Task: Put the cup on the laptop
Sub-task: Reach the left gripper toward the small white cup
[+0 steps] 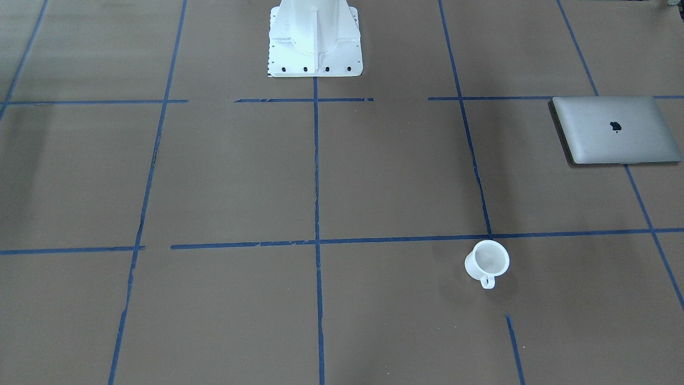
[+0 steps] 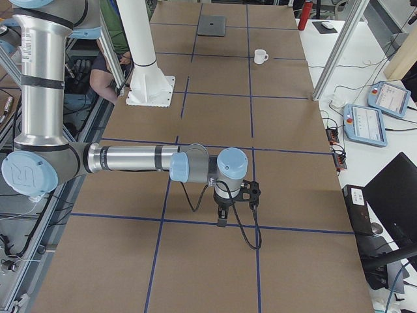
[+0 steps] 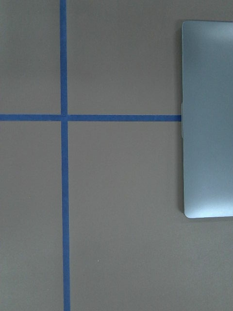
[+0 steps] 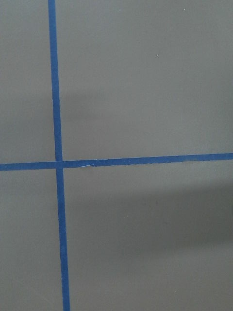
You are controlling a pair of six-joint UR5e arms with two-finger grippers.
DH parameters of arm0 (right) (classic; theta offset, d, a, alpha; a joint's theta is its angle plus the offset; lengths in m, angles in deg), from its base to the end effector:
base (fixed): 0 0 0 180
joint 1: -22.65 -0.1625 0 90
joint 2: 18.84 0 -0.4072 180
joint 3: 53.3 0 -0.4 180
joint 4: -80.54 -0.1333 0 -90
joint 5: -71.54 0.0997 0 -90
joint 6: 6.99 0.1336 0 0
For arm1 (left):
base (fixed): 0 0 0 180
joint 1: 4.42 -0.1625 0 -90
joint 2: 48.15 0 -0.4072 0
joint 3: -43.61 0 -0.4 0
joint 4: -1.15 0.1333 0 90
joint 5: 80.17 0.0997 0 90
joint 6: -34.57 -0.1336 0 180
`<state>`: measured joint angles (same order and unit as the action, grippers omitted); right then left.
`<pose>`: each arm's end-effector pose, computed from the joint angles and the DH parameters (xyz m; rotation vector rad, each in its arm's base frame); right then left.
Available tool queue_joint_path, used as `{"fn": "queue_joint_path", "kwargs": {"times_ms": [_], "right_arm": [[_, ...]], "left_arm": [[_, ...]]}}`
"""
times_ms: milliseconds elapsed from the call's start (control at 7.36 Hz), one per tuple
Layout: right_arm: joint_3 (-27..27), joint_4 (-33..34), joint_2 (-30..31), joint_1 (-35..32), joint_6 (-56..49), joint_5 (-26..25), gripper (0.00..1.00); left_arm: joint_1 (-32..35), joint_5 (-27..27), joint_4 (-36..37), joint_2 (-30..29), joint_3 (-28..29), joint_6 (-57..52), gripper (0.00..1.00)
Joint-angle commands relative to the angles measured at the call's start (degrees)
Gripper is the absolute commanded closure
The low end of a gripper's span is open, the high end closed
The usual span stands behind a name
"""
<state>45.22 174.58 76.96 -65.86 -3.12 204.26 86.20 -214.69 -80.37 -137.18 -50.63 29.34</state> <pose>0.0308 -0.4568 0.6491 -0.0568 -0.7438 0.0482 -0.0449 -0.4826 0.6507 -0.0466 0.7799 0.0410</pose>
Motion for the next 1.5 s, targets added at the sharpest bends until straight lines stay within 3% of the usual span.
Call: {"fn": "queue_joint_path", "kwargs": {"times_ms": [0,272,680,1087,1359], "right_arm": [[0.0,0.0,0.0,0.0,0.0,0.0,0.00],[0.0,0.0,0.0,0.0,0.0,0.0,0.00],[0.0,0.0,0.0,0.0,0.0,0.0,0.00],[0.0,0.0,0.0,0.0,0.0,0.0,0.00],[0.0,0.0,0.0,0.0,0.0,0.0,0.00]], "left_arm": [[-0.2,0.4,-2.0,-1.1,-0.5,0.6,0.00],[-2.1,0.0,-1.5,-7.8,-1.1,2.8,0.00],[-13.8,-2.4,-1.4,-20.4,-2.1,21.5,0.00],[-21.8,-2.1,-2.1,-26.4,-1.3,28.7,0.00],[-26.0,-1.7,-2.1,-31.2,2.5,31.6,0.00]]}}
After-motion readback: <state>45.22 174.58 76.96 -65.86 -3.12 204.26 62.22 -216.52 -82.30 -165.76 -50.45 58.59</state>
